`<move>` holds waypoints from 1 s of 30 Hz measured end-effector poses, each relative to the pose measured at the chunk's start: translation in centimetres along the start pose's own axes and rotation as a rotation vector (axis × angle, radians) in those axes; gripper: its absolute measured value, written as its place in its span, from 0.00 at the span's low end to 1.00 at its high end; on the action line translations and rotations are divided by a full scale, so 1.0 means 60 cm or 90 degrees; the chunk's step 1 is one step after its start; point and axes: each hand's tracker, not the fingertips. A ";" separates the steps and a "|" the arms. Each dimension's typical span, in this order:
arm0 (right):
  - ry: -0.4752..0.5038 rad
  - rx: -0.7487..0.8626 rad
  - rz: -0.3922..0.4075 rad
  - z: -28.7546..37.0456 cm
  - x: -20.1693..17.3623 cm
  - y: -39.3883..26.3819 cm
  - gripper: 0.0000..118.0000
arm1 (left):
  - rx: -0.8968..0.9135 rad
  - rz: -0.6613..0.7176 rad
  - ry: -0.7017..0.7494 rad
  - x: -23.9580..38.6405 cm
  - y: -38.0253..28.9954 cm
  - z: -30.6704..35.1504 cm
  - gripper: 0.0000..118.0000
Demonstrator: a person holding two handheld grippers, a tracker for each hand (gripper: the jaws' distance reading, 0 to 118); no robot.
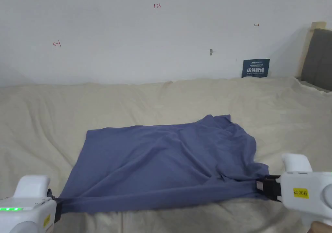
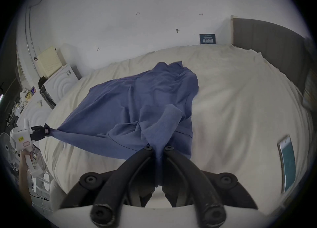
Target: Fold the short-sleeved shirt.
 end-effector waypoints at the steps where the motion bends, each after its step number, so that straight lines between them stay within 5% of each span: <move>1: -0.005 -0.003 0.001 0.013 -0.002 -0.025 0.03 | -0.001 0.007 -0.003 -0.001 -0.021 0.018 0.04; 9: -0.009 -0.053 -0.043 0.082 0.020 -0.191 0.03 | -0.034 0.038 -0.016 -0.005 -0.157 0.075 0.04; 16: 0.008 -0.033 -0.048 0.092 0.030 -0.206 0.05 | -0.030 0.037 -0.028 -0.001 -0.210 0.088 0.05; 18: 0.004 -0.031 -0.050 0.092 0.028 -0.201 0.32 | -0.024 0.041 -0.026 -0.001 -0.210 0.087 0.18; 19: -0.002 -0.031 -0.043 0.093 0.028 -0.202 0.61 | -0.017 0.052 -0.037 -0.006 -0.209 0.088 0.47; 20: -0.009 -0.025 -0.036 0.095 0.028 -0.204 0.76 | -0.014 0.073 -0.052 -0.011 -0.207 0.089 0.72; 21: -0.010 -0.018 -0.032 0.100 0.026 -0.206 0.78 | -0.017 0.082 -0.059 -0.014 -0.204 0.091 0.91; 22: -0.016 -0.001 -0.025 0.110 0.024 -0.207 0.78 | -0.016 0.089 -0.070 -0.018 -0.203 0.097 0.98; 27: -0.033 0.048 0.003 0.167 0.009 -0.200 0.78 | 0.041 0.085 -0.061 -0.024 -0.187 0.152 0.97; 30: -0.029 0.081 0.032 0.206 -0.013 -0.203 0.62 | 0.060 0.071 -0.092 -0.016 -0.183 0.194 0.90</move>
